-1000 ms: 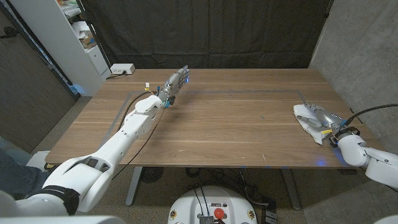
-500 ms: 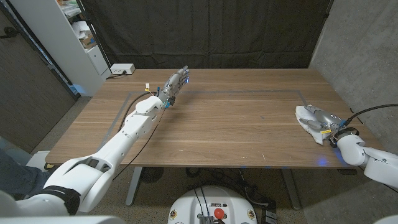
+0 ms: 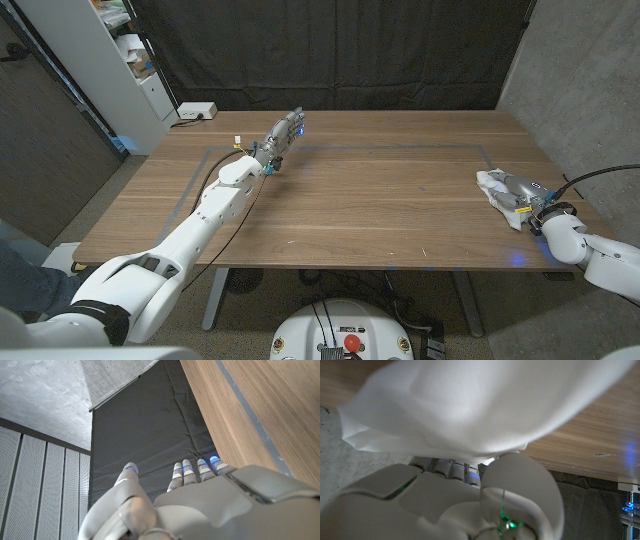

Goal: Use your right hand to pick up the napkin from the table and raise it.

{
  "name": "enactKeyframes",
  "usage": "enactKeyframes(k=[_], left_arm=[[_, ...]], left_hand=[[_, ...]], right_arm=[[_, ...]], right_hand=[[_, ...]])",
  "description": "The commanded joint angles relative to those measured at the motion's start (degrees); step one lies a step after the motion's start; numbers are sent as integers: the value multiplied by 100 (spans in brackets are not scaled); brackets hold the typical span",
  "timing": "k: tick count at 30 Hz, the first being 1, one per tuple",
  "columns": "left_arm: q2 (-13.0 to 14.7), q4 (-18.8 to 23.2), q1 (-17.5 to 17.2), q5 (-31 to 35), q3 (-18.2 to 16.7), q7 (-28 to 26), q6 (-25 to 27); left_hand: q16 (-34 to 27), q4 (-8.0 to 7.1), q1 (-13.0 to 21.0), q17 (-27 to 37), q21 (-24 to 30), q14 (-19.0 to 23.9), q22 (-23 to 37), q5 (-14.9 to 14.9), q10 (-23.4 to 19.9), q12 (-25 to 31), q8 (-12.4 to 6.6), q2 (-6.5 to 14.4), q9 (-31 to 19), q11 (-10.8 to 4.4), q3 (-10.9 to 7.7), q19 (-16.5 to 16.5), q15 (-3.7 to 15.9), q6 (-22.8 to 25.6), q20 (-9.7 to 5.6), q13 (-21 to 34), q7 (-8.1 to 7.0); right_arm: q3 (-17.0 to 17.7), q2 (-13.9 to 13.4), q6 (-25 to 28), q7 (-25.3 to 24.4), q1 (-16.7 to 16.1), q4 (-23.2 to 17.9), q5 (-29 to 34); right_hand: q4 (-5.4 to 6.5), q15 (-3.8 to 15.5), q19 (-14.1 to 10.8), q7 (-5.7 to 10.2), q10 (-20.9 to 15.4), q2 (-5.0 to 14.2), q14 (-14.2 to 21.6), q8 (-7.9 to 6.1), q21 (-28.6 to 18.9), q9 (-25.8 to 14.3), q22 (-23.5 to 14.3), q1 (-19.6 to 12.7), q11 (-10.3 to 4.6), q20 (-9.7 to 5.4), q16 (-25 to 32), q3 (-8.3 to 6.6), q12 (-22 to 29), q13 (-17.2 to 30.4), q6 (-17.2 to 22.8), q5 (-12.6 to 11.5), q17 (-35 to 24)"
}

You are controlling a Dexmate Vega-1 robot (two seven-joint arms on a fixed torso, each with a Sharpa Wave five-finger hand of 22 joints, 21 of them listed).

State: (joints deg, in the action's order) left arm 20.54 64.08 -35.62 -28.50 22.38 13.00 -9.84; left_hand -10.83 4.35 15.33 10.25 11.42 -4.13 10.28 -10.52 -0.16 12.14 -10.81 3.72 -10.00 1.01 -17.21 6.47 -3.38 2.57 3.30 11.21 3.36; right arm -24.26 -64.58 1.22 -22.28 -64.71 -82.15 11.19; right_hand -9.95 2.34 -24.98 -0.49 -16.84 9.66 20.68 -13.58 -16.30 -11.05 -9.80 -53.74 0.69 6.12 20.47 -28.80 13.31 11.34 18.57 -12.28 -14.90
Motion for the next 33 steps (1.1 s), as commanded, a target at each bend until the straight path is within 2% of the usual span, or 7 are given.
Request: enactKeyframes(k=[1, 3, 6, 9, 22, 33], left_arm=[[17, 120, -64, -4, -4, -59, 27], [15, 118, -66, -11, -3, -47, 16], [16, 131, -77, -14, -2, -52, 12], [17, 133, -77, -17, 2, -48, 16], [0, 59, -41, -24, 2, -14, -36], [-41, -87, 39, -32, -6, 54, -107]], left_hand=[[-2, 17, 2, 29, -1, -28, 12, 19, -34, 31, -12, 40, -34, -8, -13, -5, 14, 24, 38, 19, 12], [-1, 18, 1, 29, -2, -30, 12, 19, -36, 32, -12, 40, -34, -14, -13, -4, 15, 23, 37, 19, 8], [-1, 20, -2, 29, -1, -29, 13, 18, -27, 28, -10, 41, -34, -8, -12, -3, 17, 22, 45, 19, 12], [0, 22, -3, 29, -1, -32, 13, 18, -30, 29, -11, 42, -34, -7, -11, -1, 22, 24, 42, 20, 8], [1, 29, -9, 30, -1, -36, 14, 18, -29, 28, -7, 43, -35, -4, -9, 4, 5, 20, 57, 21, 20], [0, 35, -13, 30, -1, -35, 14, 18, -31, 28, -9, 47, -35, 4, -9, 8, 23, 30, 41, 21, 9]], right_arm=[[-23, 5, -6, -178, 7, -24, 45], [-12, 14, -26, -258, -7, -29, 64], [6, 24, -84, -400, -36, -42, 106], [20, 27, -89, -463, -48, -62, 132], [98, 43, -191, -787, -93, -115, 277], [217, -2, -191, -917, -106, -286, 379]], right_hand=[[81, 319, -2400, 111, -495, 42, 510, -95, -196, -53, -34, -307, -27, -885, 441, 36, 128, 70, 446, -70, -327], [146, 432, -2652, 209, -739, 73, 798, -169, -269, -76, -35, -382, -60, -1028, 672, 81, 191, 106, 757, -97, -506], [210, 500, -2862, 242, -1002, 108, 1046, -254, -345, -97, -46, -432, -39, -1183, 845, 93, 284, 162, 1085, -123, -654], [272, 559, -3028, 274, -1260, 109, 1267, -319, -419, -115, -59, -453, -80, -1299, 989, 97, 384, 224, 1348, -141, -806], [257, 728, -3192, 332, -1963, 111, 1799, -435, -583, -145, -106, -670, -135, -1536, 1245, 24, 725, 412, 1906, -136, -1157], [261, 777, -3230, 326, -2174, 106, 1886, -440, -658, -149, -123, -750, -122, -1559, 1231, -16, 854, 489, 2039, -117, -1243]])
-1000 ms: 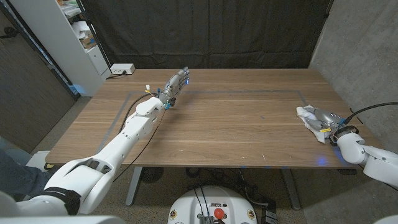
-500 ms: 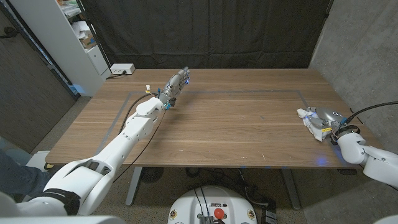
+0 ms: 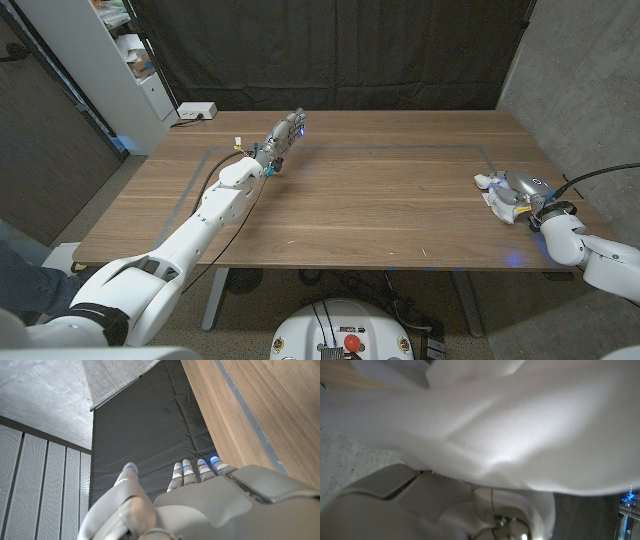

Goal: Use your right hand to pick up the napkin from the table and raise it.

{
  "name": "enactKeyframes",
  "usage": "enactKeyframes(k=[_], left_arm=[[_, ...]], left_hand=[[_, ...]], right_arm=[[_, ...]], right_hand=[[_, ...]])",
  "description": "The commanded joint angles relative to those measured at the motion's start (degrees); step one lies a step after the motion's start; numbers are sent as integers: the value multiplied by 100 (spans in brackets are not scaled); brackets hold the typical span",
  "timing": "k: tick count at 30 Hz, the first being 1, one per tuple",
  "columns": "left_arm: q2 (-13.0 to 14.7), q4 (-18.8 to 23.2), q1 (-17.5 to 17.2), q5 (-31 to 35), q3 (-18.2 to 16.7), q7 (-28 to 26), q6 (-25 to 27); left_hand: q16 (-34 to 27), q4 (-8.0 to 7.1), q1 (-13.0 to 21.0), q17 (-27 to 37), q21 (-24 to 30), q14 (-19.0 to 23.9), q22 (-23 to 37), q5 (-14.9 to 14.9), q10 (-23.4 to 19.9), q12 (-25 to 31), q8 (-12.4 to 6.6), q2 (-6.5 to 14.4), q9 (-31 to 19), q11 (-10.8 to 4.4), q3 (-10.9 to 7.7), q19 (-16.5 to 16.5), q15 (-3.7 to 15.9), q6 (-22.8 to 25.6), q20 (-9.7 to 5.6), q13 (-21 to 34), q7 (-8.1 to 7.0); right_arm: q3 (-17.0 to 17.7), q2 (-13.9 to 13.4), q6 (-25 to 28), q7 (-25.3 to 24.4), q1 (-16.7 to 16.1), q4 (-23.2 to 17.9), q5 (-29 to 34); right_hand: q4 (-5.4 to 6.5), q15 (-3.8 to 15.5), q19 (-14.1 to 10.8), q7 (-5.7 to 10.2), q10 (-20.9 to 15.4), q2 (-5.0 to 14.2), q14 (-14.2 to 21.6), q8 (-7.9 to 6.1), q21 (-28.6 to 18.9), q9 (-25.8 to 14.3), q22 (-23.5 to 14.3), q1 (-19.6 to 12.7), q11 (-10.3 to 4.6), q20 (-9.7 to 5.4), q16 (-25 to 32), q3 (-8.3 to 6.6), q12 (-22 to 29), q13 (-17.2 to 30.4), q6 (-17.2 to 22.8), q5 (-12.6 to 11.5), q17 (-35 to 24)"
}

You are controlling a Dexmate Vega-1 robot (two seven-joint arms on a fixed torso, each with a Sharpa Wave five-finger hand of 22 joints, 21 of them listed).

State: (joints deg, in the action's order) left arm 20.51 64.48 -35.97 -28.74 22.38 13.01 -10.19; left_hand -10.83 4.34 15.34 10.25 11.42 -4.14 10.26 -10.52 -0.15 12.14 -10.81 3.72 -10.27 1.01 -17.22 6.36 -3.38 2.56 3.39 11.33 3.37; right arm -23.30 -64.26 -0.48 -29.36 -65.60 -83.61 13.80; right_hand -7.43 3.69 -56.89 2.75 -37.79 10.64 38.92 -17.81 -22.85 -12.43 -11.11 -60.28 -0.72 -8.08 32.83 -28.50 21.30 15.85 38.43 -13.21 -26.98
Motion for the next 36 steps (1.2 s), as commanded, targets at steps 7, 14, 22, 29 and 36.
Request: enactKeyframes(k=[7, 14, 22, 29, 36], left_arm=[[-61, -225, 141, 2, 4, 122, -91], [-68, -246, 167, 13, 0, 133, -91], [-81, -301, 195, 6, -4, 191, -113], [-102, -392, 235, 1, -5, 251, -133], [-126, -481, 270, 6, -8, 311, -178]], left_hand=[[1, 41, -14, 30, 0, -38, 15, 18, -29, 27, -11, 49, -8, -5, -9, 20, 19, 37, 24, 9, 8], [0, 45, -16, 30, -1, -37, 15, 17, -31, 27, -6, 51, -8, -8, -9, 23, 16, 27, 34, 9, 11], [-1, 49, -19, 30, 0, -35, 15, 17, -34, 28, -7, 55, -8, 4, -10, 25, 13, 32, 31, 10, 15], [0, 52, -22, 30, 1, -37, 15, 17, -33, 27, -6, 60, -8, 13, -10, 26, 15, 30, 37, 10, 22], [-2, 54, -23, 30, 1, -34, 15, 17, -31, 27, -5, 63, -8, 6, -11, 27, 12, 30, 37, 10, 22]], right_arm=[[237, -62, 52, -284, -63, -256, 139], [313, -96, 27, -312, -89, -296, 158], [436, -163, 112, -368, -204, -466, 185], [577, -252, 164, -398, -337, -642, 178], [726, -338, 222, -442, -474, -820, 207]], right_hand=[[20, 622, -26, -16, -113, -10, 83, -21, -35, -13, 1, -114, -17, -135, -28, -51, 88, 74, 126, -10, -75], [33, 601, -7, -21, -127, -21, 83, -12, -57, -14, -4, -119, 5, -125, -59, -53, 103, 99, 152, 0, -97], [57, 591, 25, -26, -148, -37, 64, -2, -75, -14, -8, -101, 10, -113, -104, -35, 119, 122, 178, 14, -101], [74, 591, 58, -19, -179, -47, 66, 5, -90, -14, -10, -90, 12, -106, -150, -27, 135, 141, 205, 22, -88], [79, 581, 86, -18, -196, -35, 67, 13, -105, -14, -12, -100, 6, -99, -189, -34, 142, 156, 228, 22, -77]])
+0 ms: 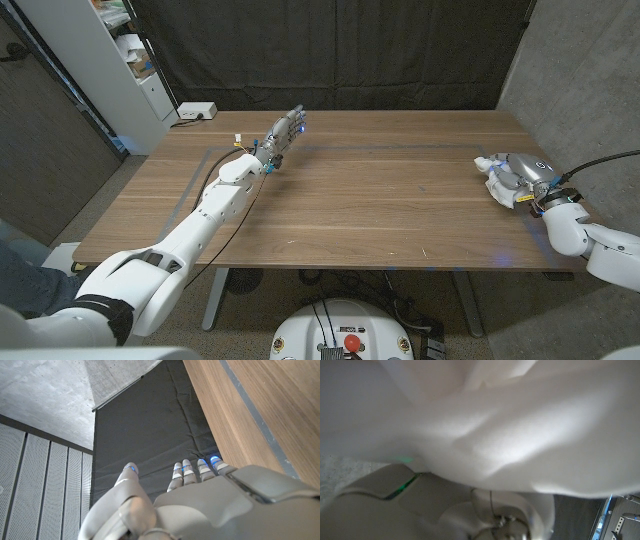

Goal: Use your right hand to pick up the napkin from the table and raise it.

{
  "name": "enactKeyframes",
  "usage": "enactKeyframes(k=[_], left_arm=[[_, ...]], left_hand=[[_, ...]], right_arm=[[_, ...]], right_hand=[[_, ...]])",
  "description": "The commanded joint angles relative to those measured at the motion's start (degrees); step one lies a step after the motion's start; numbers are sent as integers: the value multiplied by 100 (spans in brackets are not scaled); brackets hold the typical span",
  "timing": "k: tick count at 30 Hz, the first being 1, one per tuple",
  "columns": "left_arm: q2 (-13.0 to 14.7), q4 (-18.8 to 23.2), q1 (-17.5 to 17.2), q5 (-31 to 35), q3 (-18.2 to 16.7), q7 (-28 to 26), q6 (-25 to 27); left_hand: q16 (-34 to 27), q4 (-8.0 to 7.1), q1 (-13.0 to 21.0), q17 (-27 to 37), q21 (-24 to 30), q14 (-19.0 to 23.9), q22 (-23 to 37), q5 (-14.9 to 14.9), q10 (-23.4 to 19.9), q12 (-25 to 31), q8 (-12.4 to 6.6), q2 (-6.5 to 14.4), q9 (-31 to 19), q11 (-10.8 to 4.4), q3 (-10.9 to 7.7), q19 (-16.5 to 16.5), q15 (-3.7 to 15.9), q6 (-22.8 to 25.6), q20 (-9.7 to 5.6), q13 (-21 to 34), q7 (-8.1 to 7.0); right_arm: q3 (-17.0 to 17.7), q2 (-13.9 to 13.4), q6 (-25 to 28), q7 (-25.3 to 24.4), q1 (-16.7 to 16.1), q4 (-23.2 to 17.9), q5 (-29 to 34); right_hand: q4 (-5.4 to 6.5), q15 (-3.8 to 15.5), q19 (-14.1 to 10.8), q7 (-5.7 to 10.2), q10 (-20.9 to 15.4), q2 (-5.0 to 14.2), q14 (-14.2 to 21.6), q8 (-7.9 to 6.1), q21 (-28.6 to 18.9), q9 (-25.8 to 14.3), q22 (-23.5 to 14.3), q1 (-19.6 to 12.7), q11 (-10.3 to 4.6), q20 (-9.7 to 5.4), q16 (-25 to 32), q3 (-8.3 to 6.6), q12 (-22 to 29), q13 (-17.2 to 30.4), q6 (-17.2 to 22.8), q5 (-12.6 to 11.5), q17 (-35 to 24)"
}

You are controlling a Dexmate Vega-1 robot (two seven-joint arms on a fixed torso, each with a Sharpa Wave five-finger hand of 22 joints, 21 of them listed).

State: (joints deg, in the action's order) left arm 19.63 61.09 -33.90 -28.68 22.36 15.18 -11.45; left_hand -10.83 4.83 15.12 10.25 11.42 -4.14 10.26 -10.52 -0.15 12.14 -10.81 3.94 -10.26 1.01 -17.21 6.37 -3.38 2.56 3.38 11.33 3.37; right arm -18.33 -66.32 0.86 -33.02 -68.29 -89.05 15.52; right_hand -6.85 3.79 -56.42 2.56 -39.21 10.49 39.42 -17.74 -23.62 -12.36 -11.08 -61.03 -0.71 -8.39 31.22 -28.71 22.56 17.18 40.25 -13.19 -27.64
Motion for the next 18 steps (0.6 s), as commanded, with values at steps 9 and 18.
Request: enactKeyframes(k=[9, 18], left_arm=[[-68, -276, 121, 1, -20, 178, -119], [-98, -415, 171, -11, -43, 260, -149]], left_hand=[[-1, 13, -3, 30, 1, -38, 16, 17, -33, 27, -7, 44, -10, 10, -12, 28, 25, 36, 28, 11, 16], [0, 20, -5, 29, -3, -40, 16, 18, -36, 27, -7, 47, -10, 3, -12, 43, 13, 40, 33, 11, 23]], right_arm=[[457, -205, 231, -32, -370, -529, -8], [657, -304, 427, 106, -500, -739, -30]], right_hand=[[33, 564, 58, -3, -79, -19, 19, 12, -44, -22, -16, -20, 19, -64, -55, -5, 24, 37, 66, 23, -7], [63, 531, 94, -5, -77, -26, -5, 32, -62, -22, -16, 9, 33, -47, -114, 7, 20, 53, 69, 27, 9]])
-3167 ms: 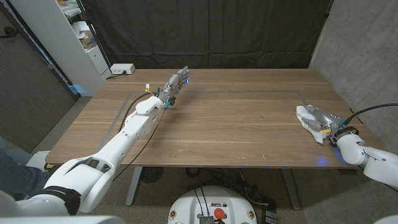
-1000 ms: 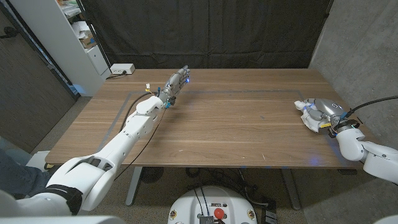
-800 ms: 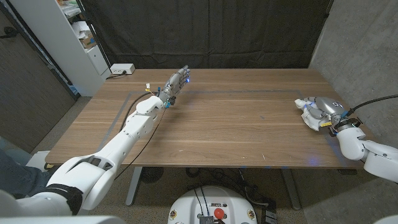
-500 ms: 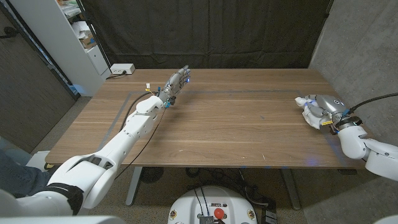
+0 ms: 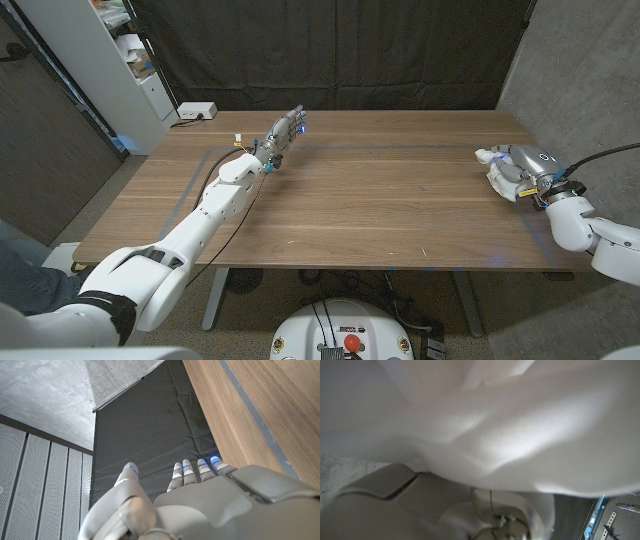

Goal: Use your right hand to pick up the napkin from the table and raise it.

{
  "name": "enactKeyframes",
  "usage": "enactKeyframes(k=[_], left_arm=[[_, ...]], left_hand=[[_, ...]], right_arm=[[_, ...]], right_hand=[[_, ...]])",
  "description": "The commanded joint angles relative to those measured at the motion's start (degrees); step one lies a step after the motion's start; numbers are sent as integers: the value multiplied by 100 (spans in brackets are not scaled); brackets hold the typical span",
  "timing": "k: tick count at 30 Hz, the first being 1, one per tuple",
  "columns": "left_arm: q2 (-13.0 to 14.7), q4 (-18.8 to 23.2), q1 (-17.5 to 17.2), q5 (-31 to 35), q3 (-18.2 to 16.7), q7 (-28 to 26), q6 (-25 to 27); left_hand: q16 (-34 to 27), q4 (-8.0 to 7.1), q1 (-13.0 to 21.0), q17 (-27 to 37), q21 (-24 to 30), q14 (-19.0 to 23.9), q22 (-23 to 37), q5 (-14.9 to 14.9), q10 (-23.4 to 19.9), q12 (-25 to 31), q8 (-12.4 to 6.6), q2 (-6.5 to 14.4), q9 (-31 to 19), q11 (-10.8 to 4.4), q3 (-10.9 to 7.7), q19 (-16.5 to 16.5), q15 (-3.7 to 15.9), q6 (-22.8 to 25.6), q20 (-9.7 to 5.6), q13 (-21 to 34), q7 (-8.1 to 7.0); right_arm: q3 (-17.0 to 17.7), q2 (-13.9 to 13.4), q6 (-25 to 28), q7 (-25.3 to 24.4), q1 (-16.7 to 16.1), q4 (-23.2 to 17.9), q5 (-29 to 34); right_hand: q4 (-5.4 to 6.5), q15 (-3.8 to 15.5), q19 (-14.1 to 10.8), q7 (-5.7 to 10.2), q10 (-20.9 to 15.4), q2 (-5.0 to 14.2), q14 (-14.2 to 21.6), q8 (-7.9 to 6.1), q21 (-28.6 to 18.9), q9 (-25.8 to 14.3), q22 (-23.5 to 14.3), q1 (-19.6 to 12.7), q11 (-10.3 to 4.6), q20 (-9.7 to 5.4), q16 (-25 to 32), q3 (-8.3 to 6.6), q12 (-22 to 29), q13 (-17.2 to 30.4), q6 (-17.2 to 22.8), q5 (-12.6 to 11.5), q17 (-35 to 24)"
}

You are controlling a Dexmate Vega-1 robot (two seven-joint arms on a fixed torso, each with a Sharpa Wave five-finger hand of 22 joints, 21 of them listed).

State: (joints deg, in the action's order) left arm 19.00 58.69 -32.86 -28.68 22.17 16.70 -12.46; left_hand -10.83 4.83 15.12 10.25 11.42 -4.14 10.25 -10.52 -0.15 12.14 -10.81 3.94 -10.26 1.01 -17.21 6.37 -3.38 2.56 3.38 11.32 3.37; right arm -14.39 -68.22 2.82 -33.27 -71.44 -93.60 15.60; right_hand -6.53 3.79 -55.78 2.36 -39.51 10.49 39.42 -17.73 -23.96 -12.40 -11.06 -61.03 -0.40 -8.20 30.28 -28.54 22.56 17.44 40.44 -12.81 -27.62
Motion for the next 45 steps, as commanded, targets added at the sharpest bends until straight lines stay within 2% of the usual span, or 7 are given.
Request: enactKeyframes(k=[1, 23, 36, 40, 45], left_arm=[[-37, -183, 73, -4, -23, 107, -48], [-132, -627, 261, -25, -92, 427, -232], [-125, -670, 298, -3, -125, 501, -292], [-130, -687, 302, -6, -128, 514, -284], [-147, -675, 292, 8, -124, 489, -299]], left_hand=[[1, 21, -6, 30, -3, -42, 17, 17, -35, 27, -8, 47, -10, 5, -13, 44, 10, 41, 32, 12, 20], [3, 30, -12, 29, -10, -50, 17, 18, -29, 25, -10, 56, -10, 12, -14, 74, -5, 56, 14, 12, 32], [-1, 39, -15, 29, -6, -43, 16, 18, -34, 26, -10, 60, -10, 20, -15, 74, -5, 63, 3, 12, 35], [0, 41, -15, 29, -4, -44, 16, 18, -33, 25, -10, 62, -10, 34, -15, 71, -6, 64, -3, 12, 32], [-1, 42, -16, 29, -4, -43, 16, 18, -31, 25, -12, 63, -10, 38, -16, 73, -6, 70, -9, 12, 36]], right_arm=[[289, -123, 238, 127, -205, -304, -34], [991, -213, 466, 268, -688, -894, 22], [1495, -133, 619, 475, -1021, -1200, 233], [1589, -63, 561, 543, -1028, -1230, 299], [1678, 13, 536, 636, -1002, -1270, 407]], right_hand=[[35, 525, 35, 8, -40, -23, -6, 33, -30, -18, -17, 12, -3, -64, -26, -10, 17, 28, 50, -11, 9], [59, 534, 84, 17, -97, -23, 70, 66, -89, -19, -15, 28, 1, -40, -65, 16, 14, 48, 84, -6, 1], [77, 533, 101, 16, -119, -24, 123, 82, -126, -20, -13, 44, -9, -29, -88, 27, 5, 56, 109, -5, 4], [79, 532, 103, 21, -143, -24, 141, 90, -143, -20, -12, 45, -37, -22, -103, 26, 4, 54, 116, -7, 9], [82, 552, 117, 13, -188, -24, 211, 100, -155, -20, -10, 48, 2, -4, -95, 28, 10, 50, 117, -8, 13]])
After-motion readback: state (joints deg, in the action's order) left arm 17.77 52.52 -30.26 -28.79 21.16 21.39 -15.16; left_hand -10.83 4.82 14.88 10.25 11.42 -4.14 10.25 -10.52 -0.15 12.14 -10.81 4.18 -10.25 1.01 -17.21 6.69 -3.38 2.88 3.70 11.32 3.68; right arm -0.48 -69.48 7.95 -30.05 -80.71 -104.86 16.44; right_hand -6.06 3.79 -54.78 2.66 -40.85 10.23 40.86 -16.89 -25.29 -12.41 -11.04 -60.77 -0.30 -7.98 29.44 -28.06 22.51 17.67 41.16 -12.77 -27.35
